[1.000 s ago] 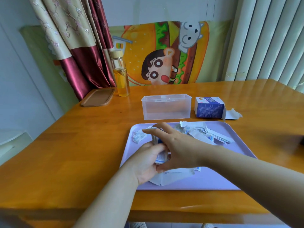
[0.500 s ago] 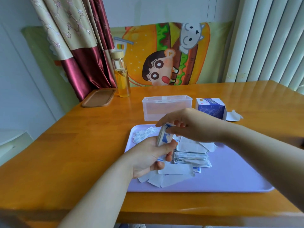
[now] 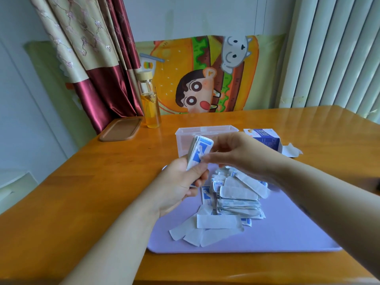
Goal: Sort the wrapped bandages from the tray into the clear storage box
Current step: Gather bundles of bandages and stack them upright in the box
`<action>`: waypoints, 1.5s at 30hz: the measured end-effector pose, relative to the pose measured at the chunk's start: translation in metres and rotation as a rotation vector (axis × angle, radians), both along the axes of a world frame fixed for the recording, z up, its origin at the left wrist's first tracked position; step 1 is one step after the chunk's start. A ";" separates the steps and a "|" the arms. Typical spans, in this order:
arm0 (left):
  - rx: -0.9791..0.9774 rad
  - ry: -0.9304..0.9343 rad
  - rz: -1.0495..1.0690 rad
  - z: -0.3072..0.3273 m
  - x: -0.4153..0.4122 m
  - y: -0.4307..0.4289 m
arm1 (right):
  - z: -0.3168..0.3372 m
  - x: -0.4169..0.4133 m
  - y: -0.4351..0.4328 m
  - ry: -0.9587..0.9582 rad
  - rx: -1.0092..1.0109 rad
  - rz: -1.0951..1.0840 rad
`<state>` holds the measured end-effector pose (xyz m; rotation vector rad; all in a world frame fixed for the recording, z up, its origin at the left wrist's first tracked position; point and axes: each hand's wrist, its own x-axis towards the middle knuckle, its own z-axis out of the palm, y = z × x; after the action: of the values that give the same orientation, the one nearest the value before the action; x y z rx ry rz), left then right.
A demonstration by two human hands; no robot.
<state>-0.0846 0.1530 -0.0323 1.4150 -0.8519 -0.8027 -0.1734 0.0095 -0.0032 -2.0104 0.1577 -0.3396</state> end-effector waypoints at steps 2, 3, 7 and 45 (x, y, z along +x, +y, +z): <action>0.011 -0.066 -0.018 0.004 0.006 -0.004 | -0.005 0.006 -0.003 0.034 0.141 0.018; 0.027 -0.104 -0.024 0.005 0.008 -0.006 | -0.007 0.010 -0.005 0.043 0.208 0.022; 0.059 -0.190 0.019 0.009 0.022 -0.021 | -0.011 0.024 -0.008 0.045 0.234 0.054; 0.282 -0.973 0.221 -0.032 0.169 -0.080 | -0.048 0.231 -0.088 0.944 -0.018 -0.174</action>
<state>0.0848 0.0727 -0.0639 2.1497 -1.2975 -0.0063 0.0572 -0.0783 -0.0509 -2.0306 0.9151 0.5302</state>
